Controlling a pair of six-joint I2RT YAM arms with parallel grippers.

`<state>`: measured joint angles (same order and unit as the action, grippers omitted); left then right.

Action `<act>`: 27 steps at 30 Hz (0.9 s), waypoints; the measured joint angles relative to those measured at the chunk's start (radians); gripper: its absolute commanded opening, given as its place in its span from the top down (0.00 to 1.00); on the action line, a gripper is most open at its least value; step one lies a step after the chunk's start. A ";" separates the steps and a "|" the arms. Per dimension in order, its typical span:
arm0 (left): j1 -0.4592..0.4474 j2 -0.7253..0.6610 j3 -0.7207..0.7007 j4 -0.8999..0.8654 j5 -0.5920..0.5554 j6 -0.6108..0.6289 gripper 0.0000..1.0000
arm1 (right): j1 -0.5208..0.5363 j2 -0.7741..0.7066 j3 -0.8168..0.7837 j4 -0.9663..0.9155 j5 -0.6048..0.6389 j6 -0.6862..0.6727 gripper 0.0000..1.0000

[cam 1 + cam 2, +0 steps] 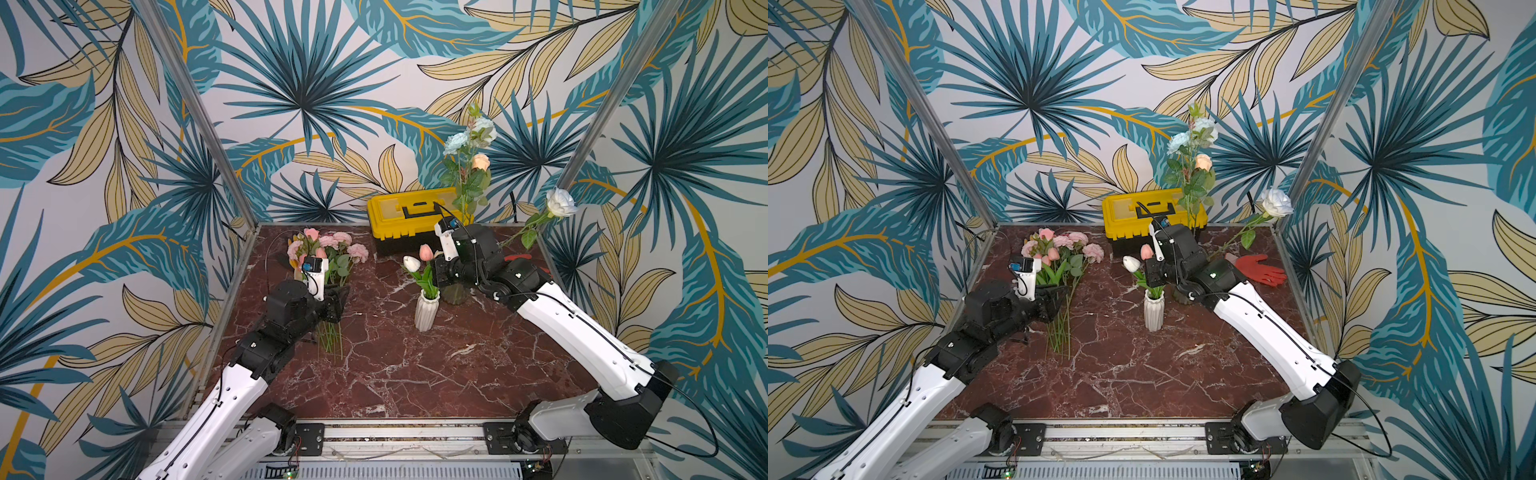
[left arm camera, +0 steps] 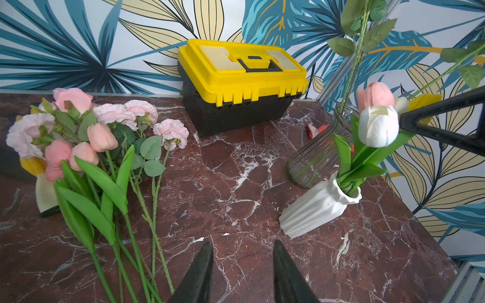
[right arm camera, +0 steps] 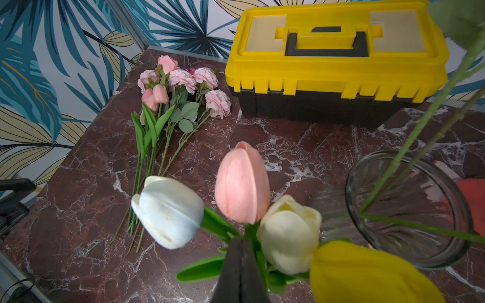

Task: Pick out pink flowers from the vase
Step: Pick up the flower from the vase.

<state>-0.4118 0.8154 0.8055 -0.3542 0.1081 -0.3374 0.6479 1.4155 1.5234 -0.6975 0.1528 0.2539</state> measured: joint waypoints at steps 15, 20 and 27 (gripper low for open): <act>0.000 -0.009 -0.001 0.000 -0.004 -0.004 0.60 | 0.000 0.051 0.008 -0.052 0.000 -0.011 0.83; 0.000 -0.011 -0.003 0.001 -0.010 -0.004 0.60 | 0.000 0.067 0.008 -0.053 0.000 -0.015 0.79; 0.000 -0.011 -0.010 0.000 -0.015 -0.004 0.60 | 0.000 0.085 0.008 -0.052 0.010 -0.019 0.79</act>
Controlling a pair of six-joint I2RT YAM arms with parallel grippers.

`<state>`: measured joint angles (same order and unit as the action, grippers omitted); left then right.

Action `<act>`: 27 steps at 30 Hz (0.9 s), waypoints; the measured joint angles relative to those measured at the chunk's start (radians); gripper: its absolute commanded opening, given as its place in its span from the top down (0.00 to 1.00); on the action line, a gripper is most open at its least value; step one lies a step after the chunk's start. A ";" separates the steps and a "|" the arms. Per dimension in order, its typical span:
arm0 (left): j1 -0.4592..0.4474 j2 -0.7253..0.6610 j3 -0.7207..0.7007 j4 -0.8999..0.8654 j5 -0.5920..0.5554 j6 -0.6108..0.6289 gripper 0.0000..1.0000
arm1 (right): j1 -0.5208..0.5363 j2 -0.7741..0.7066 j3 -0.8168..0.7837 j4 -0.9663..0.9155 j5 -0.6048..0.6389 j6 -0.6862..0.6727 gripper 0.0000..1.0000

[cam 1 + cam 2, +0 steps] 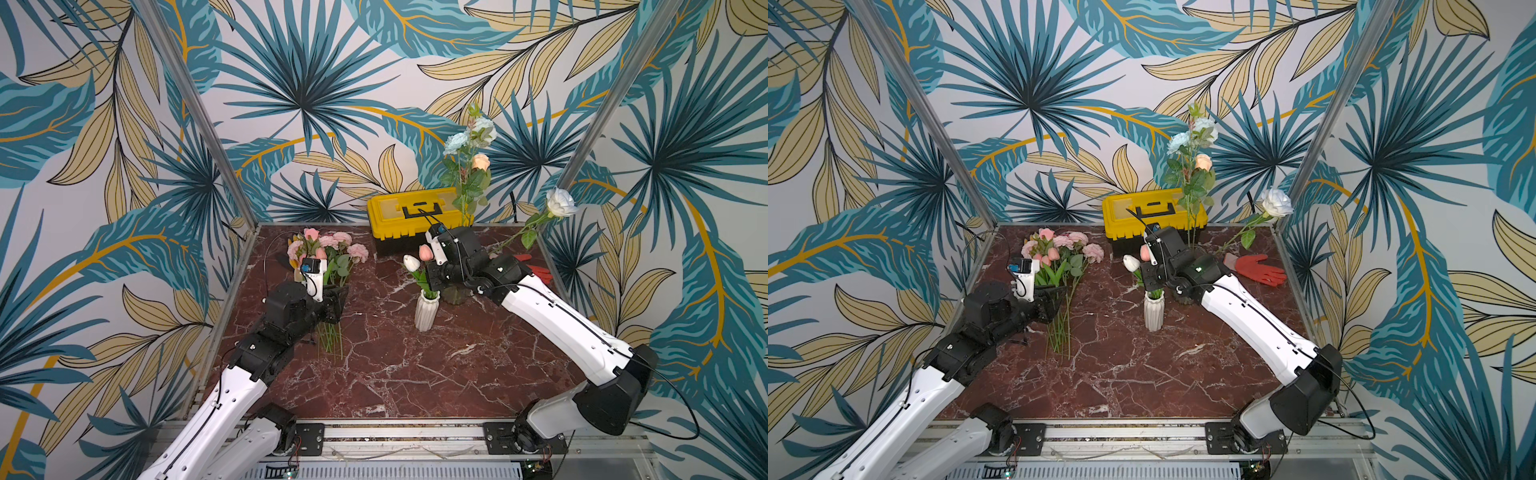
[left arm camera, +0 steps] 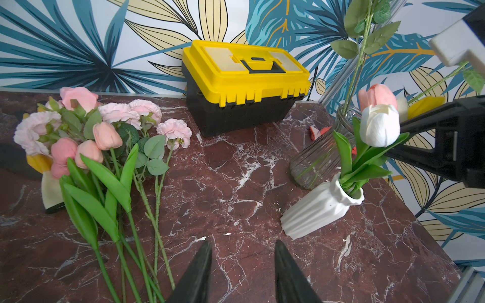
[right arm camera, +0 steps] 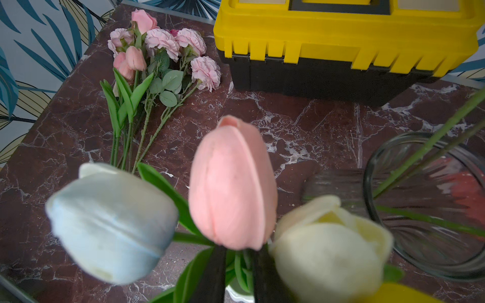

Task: Pick out pink flowers from the vase
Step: Pick up the flower from the vase.

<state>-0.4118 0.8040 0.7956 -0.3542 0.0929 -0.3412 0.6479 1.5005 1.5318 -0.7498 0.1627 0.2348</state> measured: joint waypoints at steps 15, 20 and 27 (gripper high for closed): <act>0.000 0.000 0.000 0.000 0.000 0.000 0.60 | 0.000 0.011 0.000 0.012 0.020 -0.011 0.97; 0.000 0.000 0.000 0.000 0.000 0.000 0.60 | 0.000 -0.006 0.000 0.012 0.019 -0.012 0.97; 0.000 0.000 0.000 0.000 0.000 0.000 0.60 | 0.000 -0.056 0.010 0.005 0.016 -0.019 0.94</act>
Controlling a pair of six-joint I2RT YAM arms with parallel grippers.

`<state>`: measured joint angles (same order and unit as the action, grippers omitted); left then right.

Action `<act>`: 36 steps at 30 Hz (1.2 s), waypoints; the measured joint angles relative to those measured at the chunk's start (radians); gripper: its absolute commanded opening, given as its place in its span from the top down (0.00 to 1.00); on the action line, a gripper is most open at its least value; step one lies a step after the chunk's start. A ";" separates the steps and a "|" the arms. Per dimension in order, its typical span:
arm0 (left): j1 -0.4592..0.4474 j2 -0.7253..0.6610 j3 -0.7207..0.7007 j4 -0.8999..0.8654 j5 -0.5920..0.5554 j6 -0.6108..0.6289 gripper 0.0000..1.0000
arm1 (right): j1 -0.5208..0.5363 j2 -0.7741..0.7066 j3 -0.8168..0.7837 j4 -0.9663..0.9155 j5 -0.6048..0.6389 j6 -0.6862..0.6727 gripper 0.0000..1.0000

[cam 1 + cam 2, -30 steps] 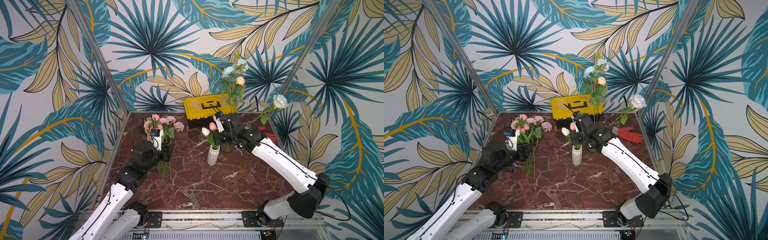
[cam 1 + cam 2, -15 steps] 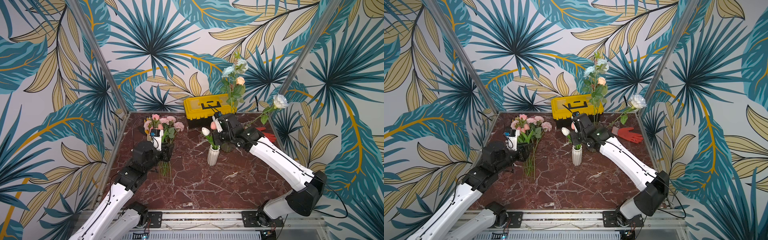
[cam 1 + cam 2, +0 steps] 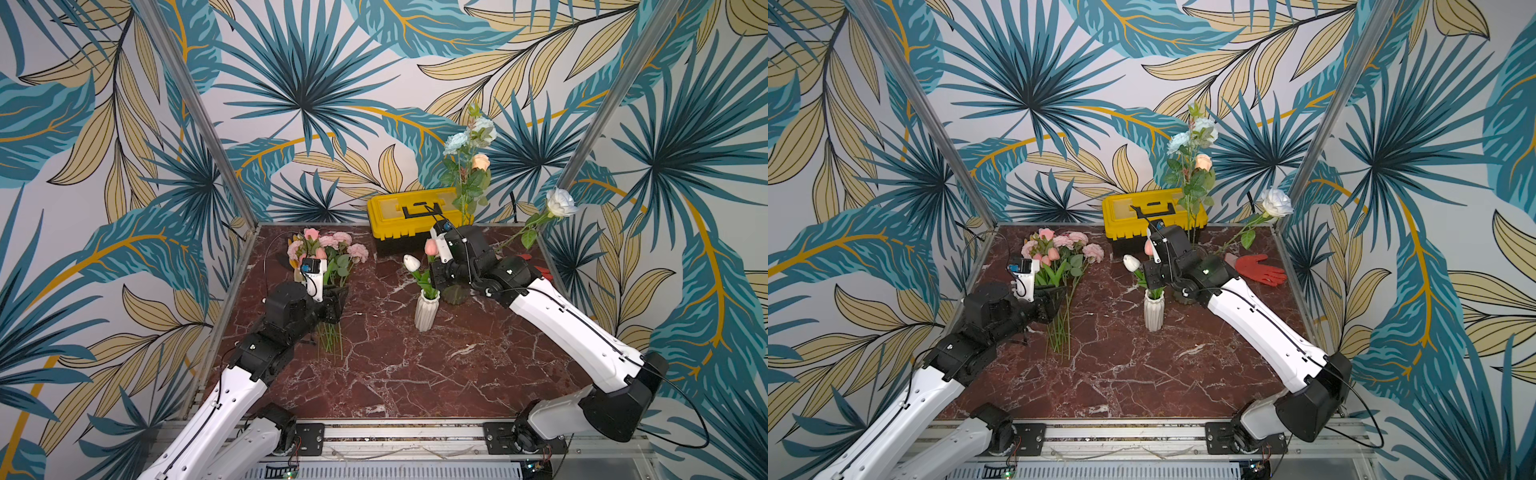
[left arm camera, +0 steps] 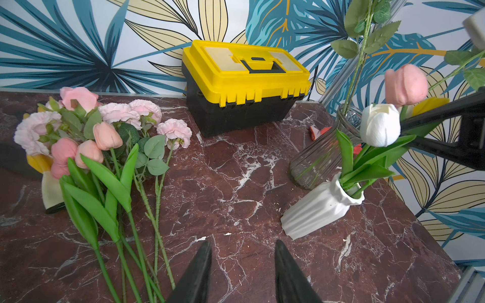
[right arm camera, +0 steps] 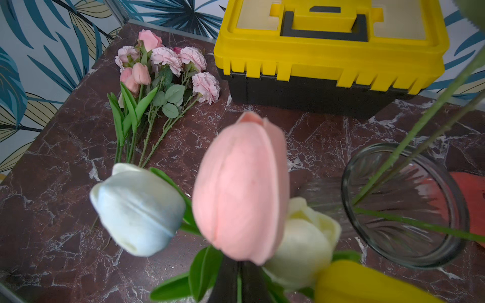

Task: Pick out pink flowers from the vase
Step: Pick up the flower from the vase.

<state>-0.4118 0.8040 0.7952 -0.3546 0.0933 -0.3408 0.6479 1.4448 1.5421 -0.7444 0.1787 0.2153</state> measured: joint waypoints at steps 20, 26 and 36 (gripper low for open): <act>0.000 0.007 0.000 0.001 0.118 0.039 0.48 | 0.000 -0.054 0.301 -0.156 -0.048 -0.122 0.93; 0.000 0.000 0.000 0.016 0.192 0.066 0.44 | 0.000 -0.087 0.418 -0.197 -0.102 -0.171 0.93; -0.016 -0.033 -0.005 0.105 0.393 0.126 0.44 | 0.000 -0.128 0.541 -0.256 -0.230 -0.193 0.94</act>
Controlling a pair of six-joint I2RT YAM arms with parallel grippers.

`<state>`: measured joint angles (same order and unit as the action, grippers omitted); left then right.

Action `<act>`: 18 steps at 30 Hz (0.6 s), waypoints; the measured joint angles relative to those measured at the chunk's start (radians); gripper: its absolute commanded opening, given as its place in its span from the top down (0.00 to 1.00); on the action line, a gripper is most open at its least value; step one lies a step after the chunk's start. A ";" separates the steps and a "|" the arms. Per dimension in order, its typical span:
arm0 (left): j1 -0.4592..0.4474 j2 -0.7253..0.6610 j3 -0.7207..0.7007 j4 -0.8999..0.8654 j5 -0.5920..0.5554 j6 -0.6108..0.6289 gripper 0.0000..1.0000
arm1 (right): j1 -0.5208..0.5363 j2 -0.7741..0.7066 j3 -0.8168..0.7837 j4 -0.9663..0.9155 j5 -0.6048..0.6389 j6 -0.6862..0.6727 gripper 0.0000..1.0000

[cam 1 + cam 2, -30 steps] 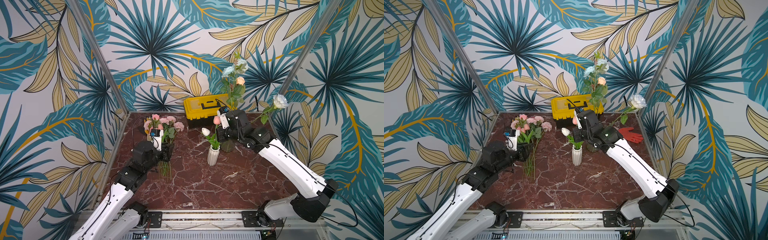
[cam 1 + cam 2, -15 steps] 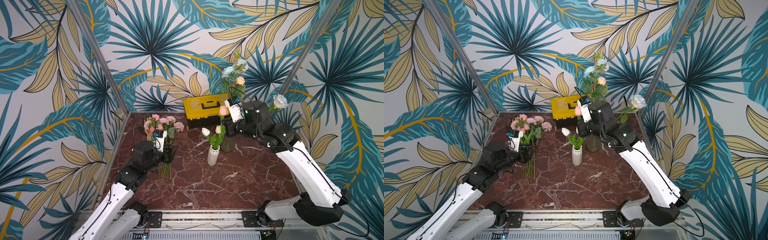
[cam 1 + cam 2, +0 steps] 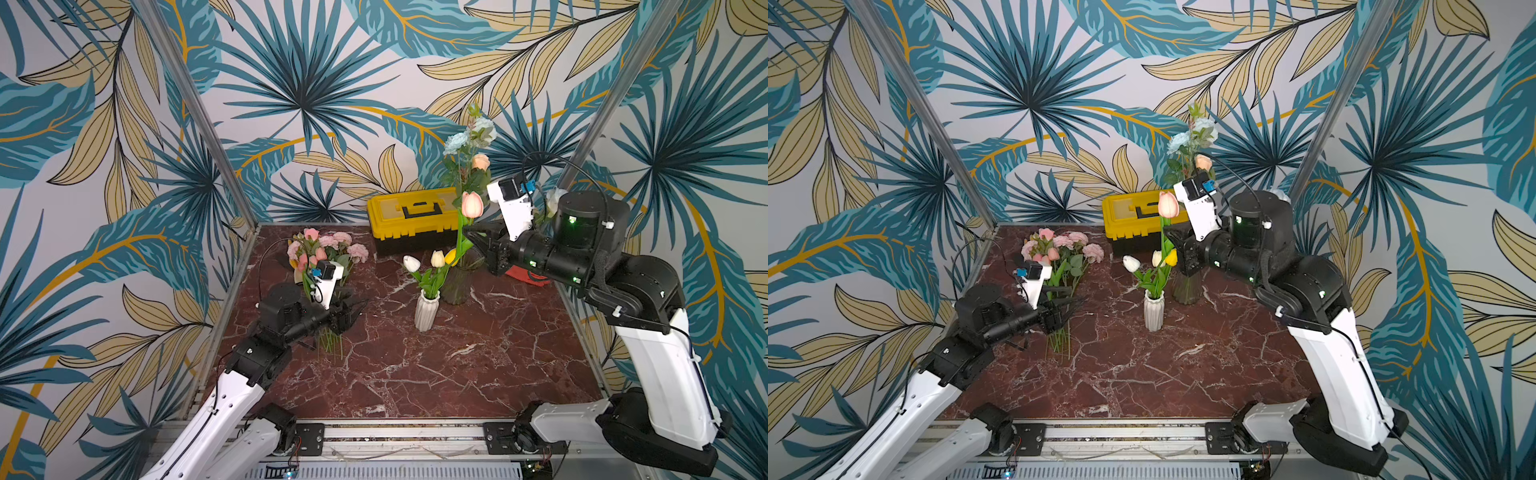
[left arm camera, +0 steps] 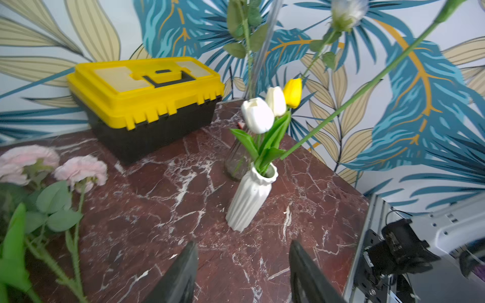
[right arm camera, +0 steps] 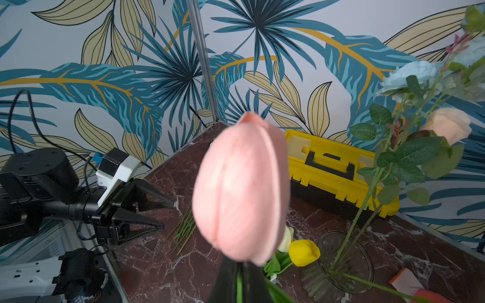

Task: Pick out pink flowers from the vase
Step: Pick up the flower from the vase, then place the flower at the center of the board.

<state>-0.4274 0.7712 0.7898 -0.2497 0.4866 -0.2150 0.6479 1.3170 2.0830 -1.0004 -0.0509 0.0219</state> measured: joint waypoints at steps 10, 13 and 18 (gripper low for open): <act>-0.143 0.028 0.045 0.020 0.094 0.172 0.40 | 0.000 -0.003 -0.052 0.052 -0.116 0.146 0.97; -0.179 0.067 0.103 0.024 0.095 0.227 0.40 | 0.000 -0.004 -0.107 0.101 -0.149 0.198 0.97; -0.213 0.142 0.178 0.032 0.107 0.316 0.44 | 0.000 -0.004 -0.209 0.182 -0.183 0.267 0.97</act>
<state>-0.6407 0.9127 0.9676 -0.2173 0.5938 0.1013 0.6479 1.3128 1.8744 -0.8185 -0.2344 0.2893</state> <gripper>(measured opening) 0.581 0.057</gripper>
